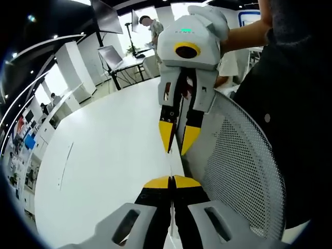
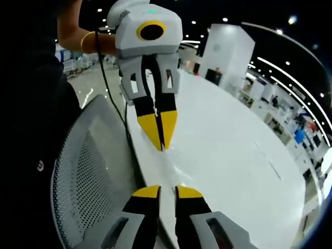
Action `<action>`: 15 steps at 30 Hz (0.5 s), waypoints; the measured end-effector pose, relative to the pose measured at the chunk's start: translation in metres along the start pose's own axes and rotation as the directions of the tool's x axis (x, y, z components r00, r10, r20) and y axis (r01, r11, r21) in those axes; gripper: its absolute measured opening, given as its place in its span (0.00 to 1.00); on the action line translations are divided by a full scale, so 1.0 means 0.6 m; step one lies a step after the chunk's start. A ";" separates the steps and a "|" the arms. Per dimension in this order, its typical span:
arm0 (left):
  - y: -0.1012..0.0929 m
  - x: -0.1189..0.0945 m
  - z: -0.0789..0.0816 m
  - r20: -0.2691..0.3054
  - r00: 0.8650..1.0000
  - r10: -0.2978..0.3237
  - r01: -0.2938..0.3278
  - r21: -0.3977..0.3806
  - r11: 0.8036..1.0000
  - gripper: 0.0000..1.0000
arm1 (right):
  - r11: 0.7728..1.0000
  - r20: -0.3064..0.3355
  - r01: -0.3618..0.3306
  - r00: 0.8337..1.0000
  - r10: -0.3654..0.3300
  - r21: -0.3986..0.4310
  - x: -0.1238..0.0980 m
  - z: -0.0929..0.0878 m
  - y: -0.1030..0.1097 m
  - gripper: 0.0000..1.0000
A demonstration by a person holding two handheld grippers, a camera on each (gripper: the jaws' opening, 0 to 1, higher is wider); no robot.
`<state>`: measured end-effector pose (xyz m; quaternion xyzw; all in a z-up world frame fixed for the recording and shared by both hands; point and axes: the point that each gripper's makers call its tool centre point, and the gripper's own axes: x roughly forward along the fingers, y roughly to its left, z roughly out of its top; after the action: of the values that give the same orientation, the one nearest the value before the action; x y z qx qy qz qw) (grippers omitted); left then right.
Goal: Open the resealable bag by pulling the two sides of the seal apart until the entire bag opening is separated and visibly accessible.
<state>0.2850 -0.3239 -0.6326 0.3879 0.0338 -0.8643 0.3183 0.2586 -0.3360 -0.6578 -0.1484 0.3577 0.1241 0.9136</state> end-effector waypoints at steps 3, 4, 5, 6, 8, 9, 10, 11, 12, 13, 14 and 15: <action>0.002 -0.001 0.001 -0.001 1.000 0.003 -0.003 0.006 1.000 0.00 | 1.000 -0.002 -0.005 1.000 0.005 -0.010 0.004 0.003 0.001 0.05; 0.003 -0.002 0.003 0.001 1.000 0.005 -0.005 0.005 1.000 0.00 | 1.000 -0.003 -0.009 1.000 0.009 -0.016 0.005 0.005 0.002 0.05; 0.003 -0.002 0.004 0.003 1.000 0.006 -0.006 0.006 1.000 0.00 | 1.000 -0.003 -0.012 1.000 0.012 -0.019 0.007 0.006 0.003 0.05; 0.004 -0.003 0.005 0.005 1.000 0.007 -0.007 0.006 1.000 0.00 | 1.000 -0.002 -0.014 1.000 0.014 -0.022 0.008 0.008 0.004 0.05; 0.005 -0.004 0.009 0.009 1.000 0.007 -0.007 0.010 1.000 0.00 | 0.999 -0.003 -0.015 1.000 0.015 -0.031 0.012 0.010 0.005 0.05; 0.004 -0.004 0.010 0.011 1.000 0.004 -0.004 0.014 1.000 0.00 | 0.999 -0.004 -0.014 1.000 0.014 -0.034 0.013 0.011 0.005 0.05; 0.004 -0.005 0.012 0.013 1.000 0.005 -0.005 0.017 1.000 0.00 | 0.999 -0.006 -0.016 1.000 0.016 -0.039 0.014 0.011 0.005 0.05; 0.003 -0.005 0.013 0.015 1.000 0.005 -0.005 0.018 1.000 0.00 | 0.999 -0.006 -0.017 1.000 0.017 -0.041 0.015 0.012 0.005 0.05; 0.002 -0.005 0.015 0.017 1.000 0.002 -0.002 0.018 1.000 0.00 | 0.999 -0.006 -0.016 1.000 0.016 -0.043 0.016 0.013 0.005 0.05; 0.002 -0.005 0.016 0.019 1.000 0.001 -0.001 0.020 1.000 0.00 | 0.999 -0.008 -0.016 1.000 0.016 -0.047 0.016 0.013 0.005 0.05; 0.002 -0.004 0.018 0.021 1.000 0.001 -0.002 0.021 1.000 0.00 | 0.999 -0.009 -0.017 1.000 0.017 -0.051 0.017 0.013 0.005 0.05; 0.001 -0.004 0.020 0.023 1.000 -0.001 0.001 0.020 1.000 0.00 | 0.998 -0.011 -0.015 1.000 0.015 -0.055 0.018 0.013 0.005 0.04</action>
<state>0.2789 -0.3265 -0.6225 0.3809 0.0216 -0.8693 0.3143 0.2701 -0.3291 -0.6605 -0.1714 0.3604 0.1399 0.9062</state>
